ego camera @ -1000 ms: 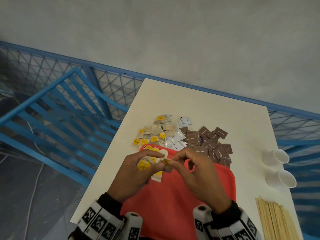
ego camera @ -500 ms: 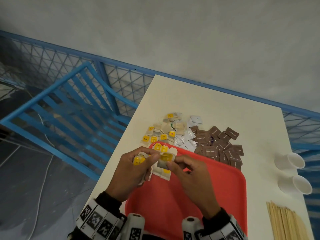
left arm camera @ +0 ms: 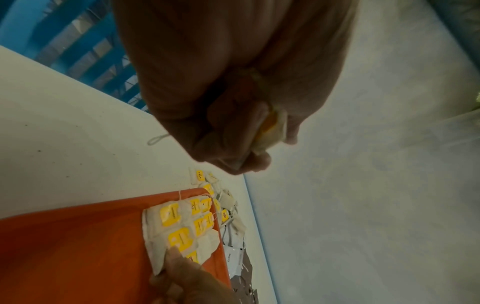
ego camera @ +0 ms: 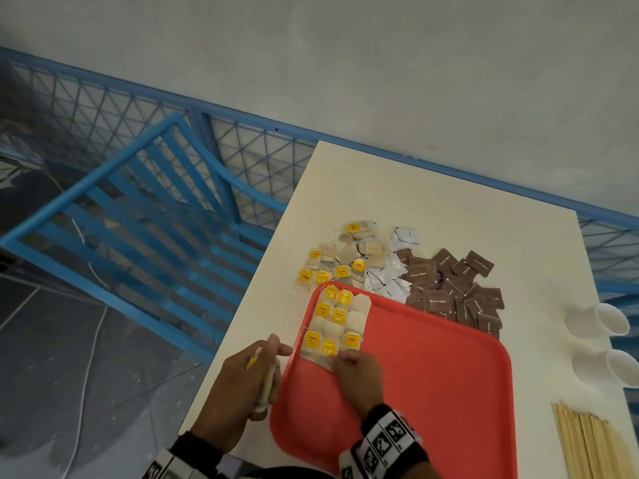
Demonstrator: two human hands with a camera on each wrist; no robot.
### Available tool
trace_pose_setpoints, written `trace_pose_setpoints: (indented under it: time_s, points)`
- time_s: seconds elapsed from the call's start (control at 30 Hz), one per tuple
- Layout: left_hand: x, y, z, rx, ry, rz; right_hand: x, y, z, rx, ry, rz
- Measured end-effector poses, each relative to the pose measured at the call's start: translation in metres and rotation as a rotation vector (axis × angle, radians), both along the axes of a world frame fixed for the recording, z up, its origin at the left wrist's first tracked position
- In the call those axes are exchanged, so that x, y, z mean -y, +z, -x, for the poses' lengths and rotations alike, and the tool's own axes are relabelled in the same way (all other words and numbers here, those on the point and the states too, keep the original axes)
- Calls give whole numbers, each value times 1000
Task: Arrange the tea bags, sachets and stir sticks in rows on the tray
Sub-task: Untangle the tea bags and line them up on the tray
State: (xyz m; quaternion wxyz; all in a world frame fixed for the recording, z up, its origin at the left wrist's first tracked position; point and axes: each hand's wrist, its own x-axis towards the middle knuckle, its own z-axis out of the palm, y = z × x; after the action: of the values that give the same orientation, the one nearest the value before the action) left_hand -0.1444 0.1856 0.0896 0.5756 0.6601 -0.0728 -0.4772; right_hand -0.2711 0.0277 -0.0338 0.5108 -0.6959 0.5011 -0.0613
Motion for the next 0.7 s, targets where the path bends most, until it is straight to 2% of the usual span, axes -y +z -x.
trace_pose_setpoints:
  time_s: [0.17, 0.27, 0.33, 0.43, 0.5, 0.57, 0.7]
  points:
    - [5, 2, -8, -155, 35, -27, 1, -2, -6, -134, -70, -8]
    - [8, 1, -10, -212, 37, -11, 1, 14, -9, -171, -80, 38]
    - [10, 2, -10, -249, 37, 10, 1, 35, -11, -123, -64, 104]
    - [16, 4, -6, -280, 8, 41, -5, 85, -12, 100, -5, 171]
    - [22, 4, -2, -289, -5, 68, -12, 122, -11, 265, 78, 146]
    - [29, 6, 5, -295, -14, 85, -18, 149, -8, 328, 237, 150]
    - [43, 7, 24, -281, -65, 90, -18, 157, 4, 104, 532, 346]
